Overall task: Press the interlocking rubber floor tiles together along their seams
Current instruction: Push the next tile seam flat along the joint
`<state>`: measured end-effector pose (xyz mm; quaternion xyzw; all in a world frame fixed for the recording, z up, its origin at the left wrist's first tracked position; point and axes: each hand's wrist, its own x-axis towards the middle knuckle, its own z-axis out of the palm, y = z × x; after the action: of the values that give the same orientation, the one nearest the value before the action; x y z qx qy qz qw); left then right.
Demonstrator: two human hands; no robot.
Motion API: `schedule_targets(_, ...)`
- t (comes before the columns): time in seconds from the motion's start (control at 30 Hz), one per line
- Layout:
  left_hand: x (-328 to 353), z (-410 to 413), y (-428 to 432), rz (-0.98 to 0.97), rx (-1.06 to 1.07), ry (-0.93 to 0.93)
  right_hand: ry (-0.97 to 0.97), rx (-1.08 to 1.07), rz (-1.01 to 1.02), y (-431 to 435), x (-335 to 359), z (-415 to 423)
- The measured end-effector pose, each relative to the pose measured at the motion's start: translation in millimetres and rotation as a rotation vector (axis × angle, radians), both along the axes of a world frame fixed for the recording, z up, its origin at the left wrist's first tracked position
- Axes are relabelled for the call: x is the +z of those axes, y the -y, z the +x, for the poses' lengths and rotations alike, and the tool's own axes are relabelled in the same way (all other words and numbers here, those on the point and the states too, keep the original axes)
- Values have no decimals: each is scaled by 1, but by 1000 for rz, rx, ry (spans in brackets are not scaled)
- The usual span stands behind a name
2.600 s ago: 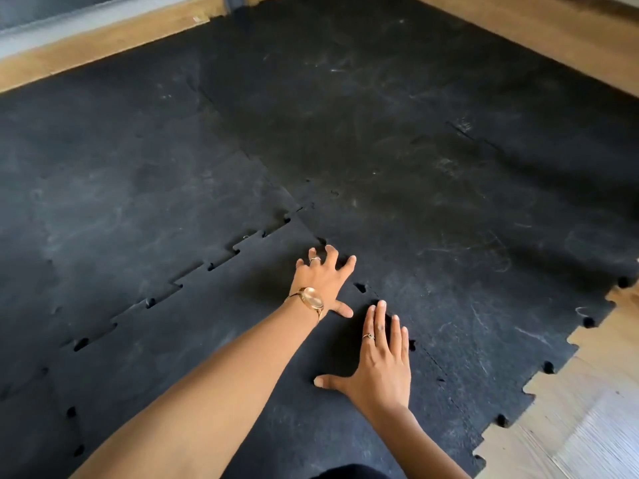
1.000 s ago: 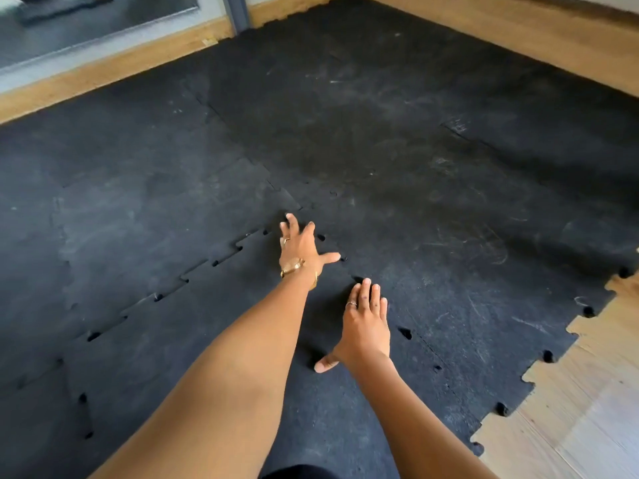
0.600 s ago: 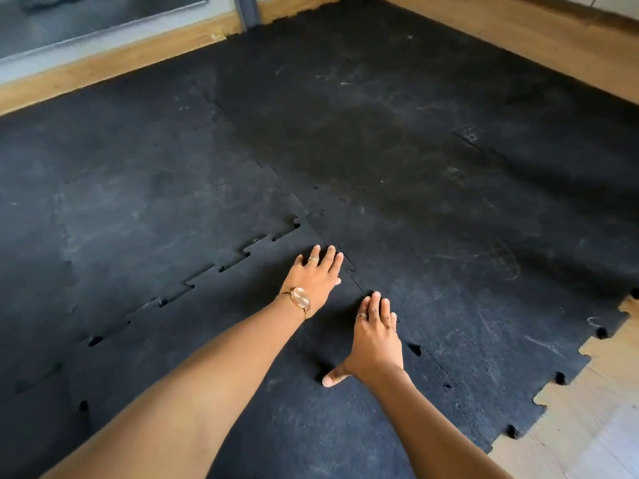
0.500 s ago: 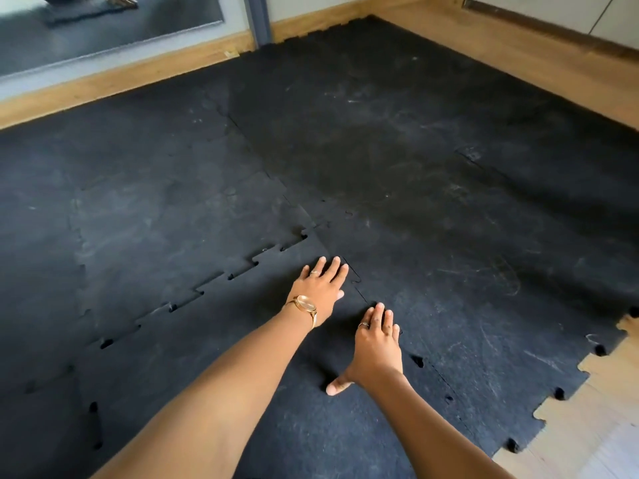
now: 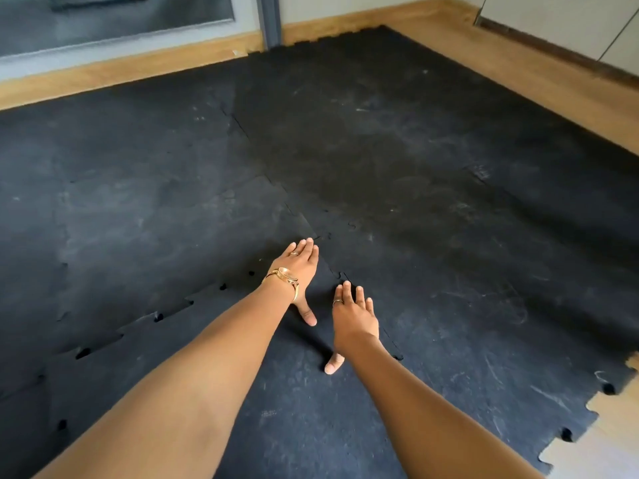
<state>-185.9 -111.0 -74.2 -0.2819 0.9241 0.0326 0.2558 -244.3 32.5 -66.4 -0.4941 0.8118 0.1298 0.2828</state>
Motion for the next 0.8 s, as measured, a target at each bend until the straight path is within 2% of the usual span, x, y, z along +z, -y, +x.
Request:
schedule_targets(0.17,-9,6,14,159,34,-51,51,5,-23,0,-9,-7)
schedule_targets(0.33,-15,15,13,192,13,-96,86,-24,-37,0,-11,-7)
schedule_targets(0.63,15,-6,-22,15,46,101,178,-128,-133,-17,1,-3)
schedule_targets(0.7,19,-6,-39,2,-22,93,161,-211,-203,-44,-1,10)
schedule_targets(0.8,15,5,-73,107,-255,100,26,-334,-263,-104,-12,45)
